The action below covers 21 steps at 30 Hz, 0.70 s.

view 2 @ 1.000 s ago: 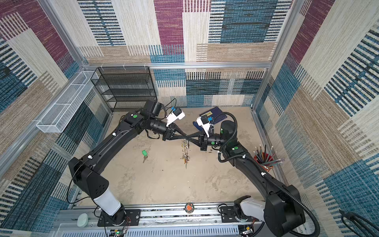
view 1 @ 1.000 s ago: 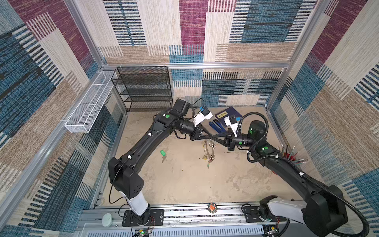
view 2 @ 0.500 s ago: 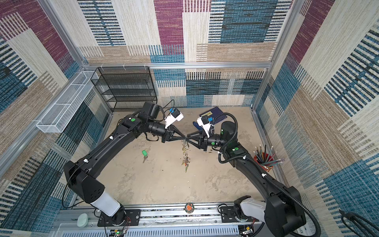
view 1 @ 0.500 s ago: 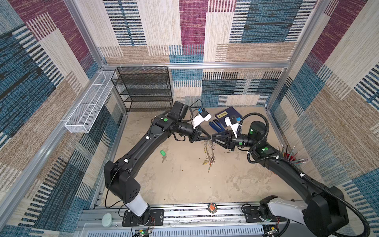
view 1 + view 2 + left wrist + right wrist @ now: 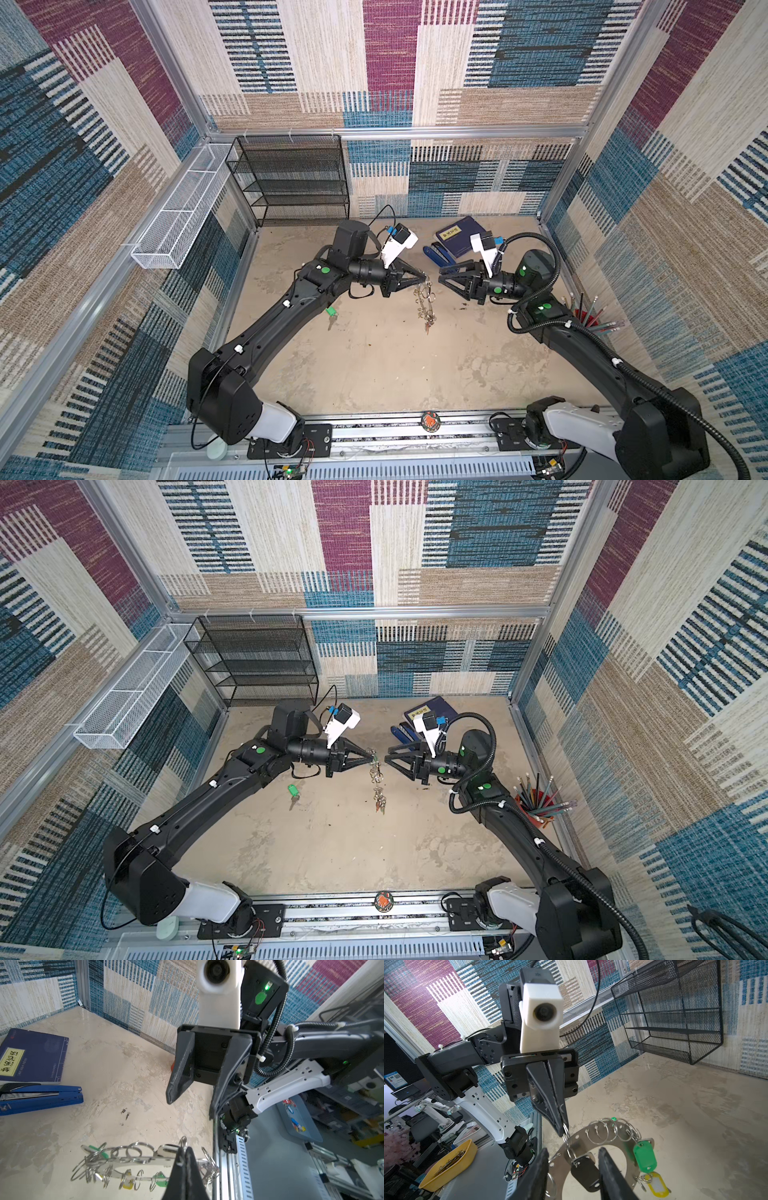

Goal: Put the keys on the keyring

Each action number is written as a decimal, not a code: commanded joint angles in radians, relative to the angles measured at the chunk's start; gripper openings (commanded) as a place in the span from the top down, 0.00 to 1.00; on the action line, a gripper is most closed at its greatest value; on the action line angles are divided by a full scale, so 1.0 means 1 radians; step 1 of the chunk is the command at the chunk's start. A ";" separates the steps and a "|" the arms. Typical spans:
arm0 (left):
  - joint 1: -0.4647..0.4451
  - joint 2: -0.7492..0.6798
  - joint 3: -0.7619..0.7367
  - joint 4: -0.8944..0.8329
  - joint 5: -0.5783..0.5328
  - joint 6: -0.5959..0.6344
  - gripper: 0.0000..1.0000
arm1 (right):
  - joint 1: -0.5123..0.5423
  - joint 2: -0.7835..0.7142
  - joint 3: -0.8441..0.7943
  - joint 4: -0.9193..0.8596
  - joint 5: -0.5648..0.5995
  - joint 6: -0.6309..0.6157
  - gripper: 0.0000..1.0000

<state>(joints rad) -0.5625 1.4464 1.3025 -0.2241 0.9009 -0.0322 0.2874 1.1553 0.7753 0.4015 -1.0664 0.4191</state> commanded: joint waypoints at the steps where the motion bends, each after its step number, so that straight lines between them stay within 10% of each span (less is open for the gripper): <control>1: 0.003 -0.015 -0.043 0.272 0.039 -0.129 1.00 | 0.001 0.008 -0.002 0.067 -0.031 0.033 0.61; 21: -0.002 0.006 -0.182 0.663 0.027 -0.383 1.00 | 0.054 0.076 0.013 0.176 -0.044 0.068 0.91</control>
<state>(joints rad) -0.5629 1.4528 1.1320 0.3248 0.9211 -0.3683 0.3336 1.2263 0.7788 0.5285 -1.1080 0.4702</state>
